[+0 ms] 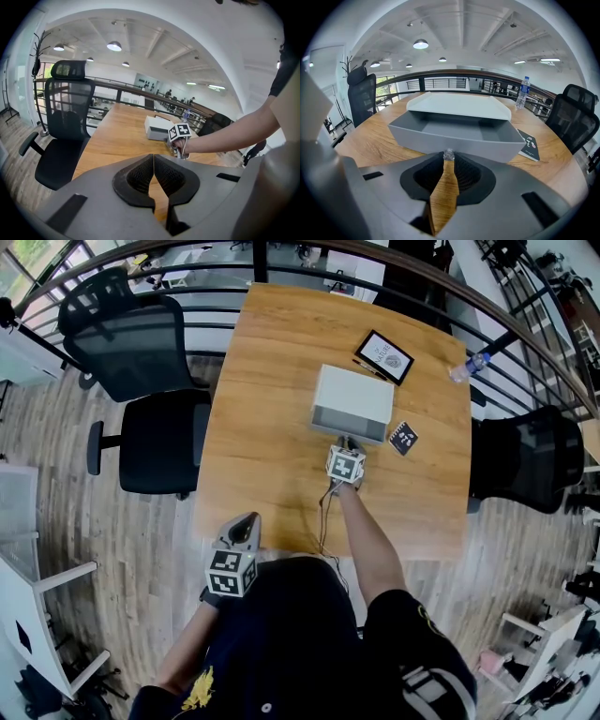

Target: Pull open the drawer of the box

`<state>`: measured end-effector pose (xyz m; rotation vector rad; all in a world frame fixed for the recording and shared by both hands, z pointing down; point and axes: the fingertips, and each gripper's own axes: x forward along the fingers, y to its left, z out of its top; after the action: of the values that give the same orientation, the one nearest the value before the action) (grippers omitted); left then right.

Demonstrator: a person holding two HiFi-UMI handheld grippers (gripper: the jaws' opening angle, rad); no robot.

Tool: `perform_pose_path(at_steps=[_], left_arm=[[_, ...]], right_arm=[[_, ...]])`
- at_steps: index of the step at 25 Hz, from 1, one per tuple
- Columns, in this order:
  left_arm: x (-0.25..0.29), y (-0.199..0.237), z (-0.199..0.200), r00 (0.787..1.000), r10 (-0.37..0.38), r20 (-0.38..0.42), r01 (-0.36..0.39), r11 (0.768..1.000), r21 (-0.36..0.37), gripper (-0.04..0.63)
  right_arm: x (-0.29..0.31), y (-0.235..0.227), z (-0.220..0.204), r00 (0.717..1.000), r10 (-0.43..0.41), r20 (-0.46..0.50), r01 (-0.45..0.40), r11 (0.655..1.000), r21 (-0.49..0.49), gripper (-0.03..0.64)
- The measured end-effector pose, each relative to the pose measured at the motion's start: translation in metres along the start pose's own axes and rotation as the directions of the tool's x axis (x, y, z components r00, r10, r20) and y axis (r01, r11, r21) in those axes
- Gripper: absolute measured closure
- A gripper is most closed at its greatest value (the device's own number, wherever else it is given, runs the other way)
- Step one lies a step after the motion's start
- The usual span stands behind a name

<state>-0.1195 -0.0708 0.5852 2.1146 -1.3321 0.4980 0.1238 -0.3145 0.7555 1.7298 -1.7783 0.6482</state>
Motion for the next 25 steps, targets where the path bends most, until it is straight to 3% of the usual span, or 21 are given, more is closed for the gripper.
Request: perform_pose_path(at_steps=[18, 25], left_arm=[[0.005, -0.01, 0.013, 0.999, -0.032, 0.038, 0.031, 0.999, 0.026, 0.577], [0.004, -0.007, 0.018, 0.998, -0.033, 0.052, 0.033, 0.999, 0.005, 0.577]], right_arm=[[-0.017, -0.001, -0.017, 0.999, -0.018, -0.04, 0.017, 1.0, -0.022, 0.551], [-0.024, 0.002, -0.024, 0.998, -0.006, -0.058, 0.006, 1.0, 0.003, 0.551]])
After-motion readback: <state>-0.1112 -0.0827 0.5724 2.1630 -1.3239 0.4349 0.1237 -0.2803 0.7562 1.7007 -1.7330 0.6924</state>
